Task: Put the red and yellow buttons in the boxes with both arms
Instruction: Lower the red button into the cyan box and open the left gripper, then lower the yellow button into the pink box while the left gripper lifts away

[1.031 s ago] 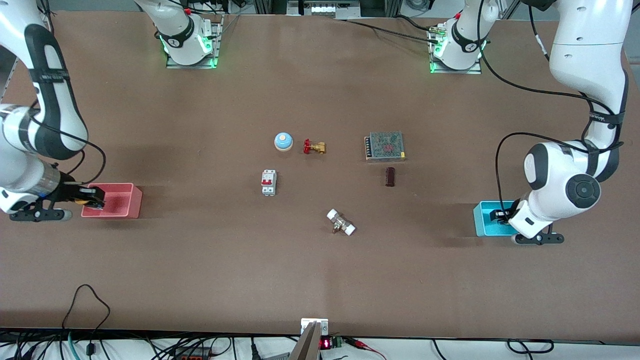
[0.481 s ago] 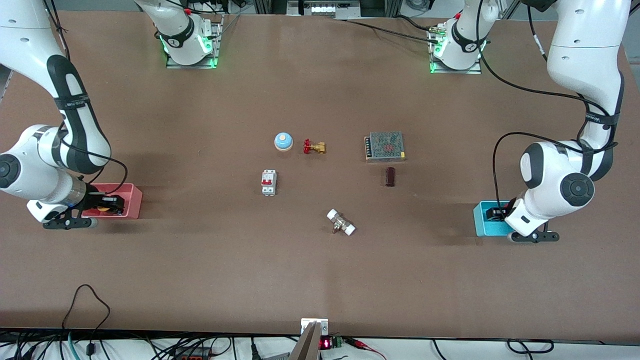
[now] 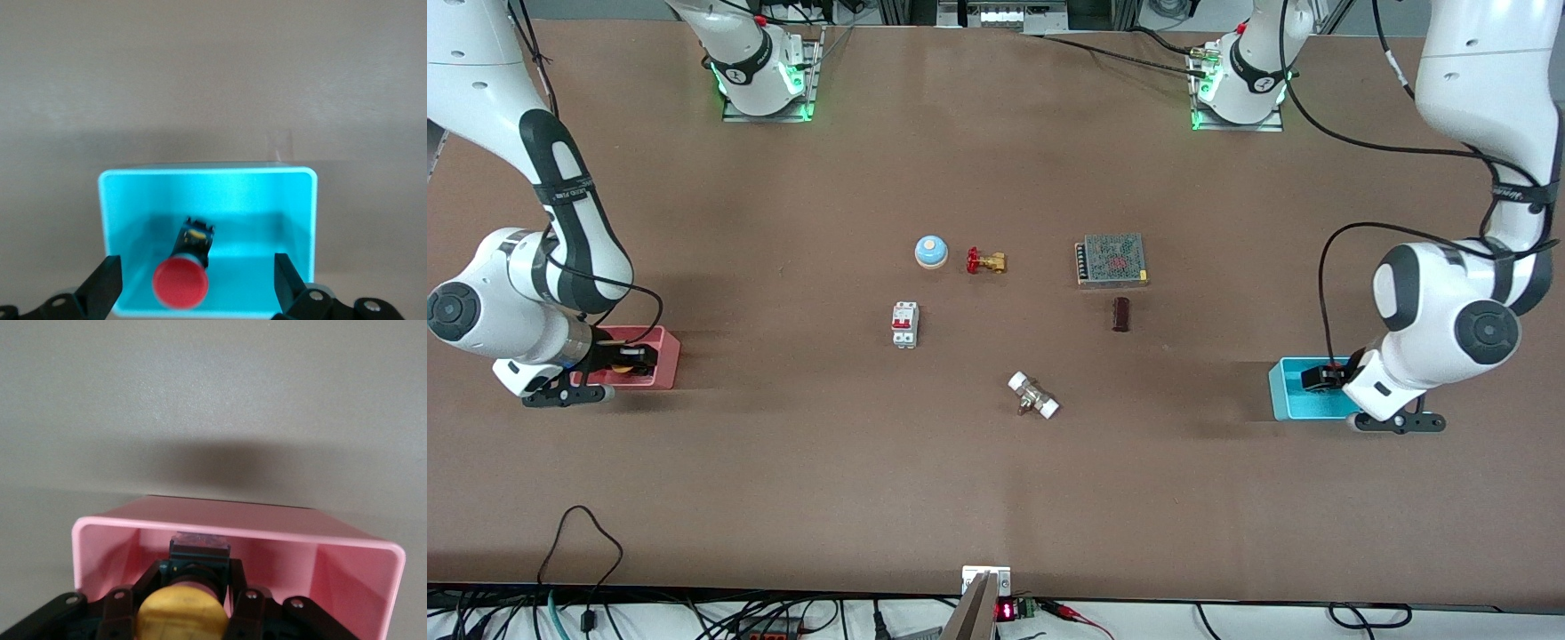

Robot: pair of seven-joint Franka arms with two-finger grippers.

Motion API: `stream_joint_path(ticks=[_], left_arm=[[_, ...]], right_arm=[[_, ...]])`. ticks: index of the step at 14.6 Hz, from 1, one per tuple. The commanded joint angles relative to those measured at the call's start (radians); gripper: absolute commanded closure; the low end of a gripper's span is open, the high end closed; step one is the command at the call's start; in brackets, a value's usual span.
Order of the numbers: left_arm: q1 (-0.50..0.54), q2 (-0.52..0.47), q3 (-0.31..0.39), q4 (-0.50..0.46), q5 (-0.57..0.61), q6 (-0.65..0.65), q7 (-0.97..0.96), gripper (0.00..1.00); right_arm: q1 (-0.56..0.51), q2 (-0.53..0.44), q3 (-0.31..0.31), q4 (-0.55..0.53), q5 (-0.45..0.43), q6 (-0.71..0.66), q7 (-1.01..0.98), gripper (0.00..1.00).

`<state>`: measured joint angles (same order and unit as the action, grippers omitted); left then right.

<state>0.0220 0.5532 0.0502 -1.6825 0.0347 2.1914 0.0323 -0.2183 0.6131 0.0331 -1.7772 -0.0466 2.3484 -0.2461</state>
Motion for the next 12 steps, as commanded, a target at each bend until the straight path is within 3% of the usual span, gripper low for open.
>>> stream_joint_path(ticks=[1, 4, 6, 9, 12], left_arm=[[-0.002, -0.068, -0.007, 0.094, -0.006, -0.192, 0.018, 0.0], [-0.02, -0.133, -0.019, 0.19, -0.012, -0.372, 0.018, 0.0], [-0.025, -0.154, -0.064, 0.286, -0.021, -0.491, 0.014, 0.0], [-0.056, -0.167, -0.069, 0.441, 0.011, -0.685, -0.127, 0.0], [-0.056, -0.221, -0.073, 0.431, 0.014, -0.717, -0.177, 0.0]], right_arm=[[-0.006, -0.004, -0.001, -0.007, -0.002, 0.005, -0.024, 0.77], [-0.007, -0.006, -0.001, -0.007, -0.002, 0.005, -0.025, 0.65], [-0.012, -0.004, -0.001, -0.007, -0.002, 0.006, -0.025, 0.5], [-0.013, -0.004, -0.001, -0.007, -0.002, 0.006, -0.025, 0.31], [-0.013, -0.006, -0.002, -0.007, -0.001, 0.006, -0.025, 0.25]])
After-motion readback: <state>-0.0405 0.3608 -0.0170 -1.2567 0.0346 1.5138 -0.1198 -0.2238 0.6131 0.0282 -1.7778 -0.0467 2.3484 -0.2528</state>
